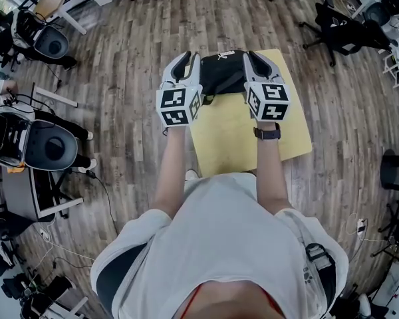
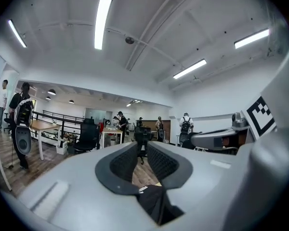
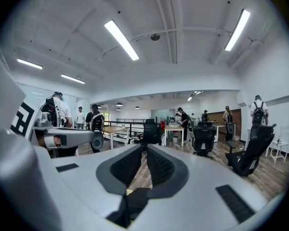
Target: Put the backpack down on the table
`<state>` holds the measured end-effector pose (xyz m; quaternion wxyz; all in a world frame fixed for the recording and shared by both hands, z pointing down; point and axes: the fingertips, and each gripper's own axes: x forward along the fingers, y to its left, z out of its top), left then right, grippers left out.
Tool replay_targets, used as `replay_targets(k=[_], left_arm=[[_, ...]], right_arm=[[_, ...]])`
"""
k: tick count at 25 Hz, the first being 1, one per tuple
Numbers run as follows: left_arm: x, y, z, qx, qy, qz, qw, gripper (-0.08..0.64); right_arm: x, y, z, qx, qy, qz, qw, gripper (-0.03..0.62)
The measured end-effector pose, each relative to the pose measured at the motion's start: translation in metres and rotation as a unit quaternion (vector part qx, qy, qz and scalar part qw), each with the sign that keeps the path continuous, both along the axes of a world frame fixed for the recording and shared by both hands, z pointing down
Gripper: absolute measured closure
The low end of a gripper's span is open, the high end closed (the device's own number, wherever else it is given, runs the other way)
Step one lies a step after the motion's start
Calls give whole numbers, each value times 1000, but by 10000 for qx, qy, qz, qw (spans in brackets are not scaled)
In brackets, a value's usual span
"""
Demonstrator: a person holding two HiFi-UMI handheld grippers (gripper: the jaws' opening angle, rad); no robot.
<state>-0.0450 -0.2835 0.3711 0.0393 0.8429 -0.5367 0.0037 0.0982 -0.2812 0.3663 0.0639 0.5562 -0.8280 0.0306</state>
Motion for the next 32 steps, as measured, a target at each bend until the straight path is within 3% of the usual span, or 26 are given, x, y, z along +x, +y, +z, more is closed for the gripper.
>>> replay_targets(k=[6, 32], left_arm=[[4, 7, -10, 116, 56, 17, 9999, 549], [18, -17, 6, -53, 65, 8, 10000, 549]], right_arm=[[-4, 15, -27, 314, -225, -2, 9993, 575], [9, -9, -9, 201, 25, 82, 9998, 581]])
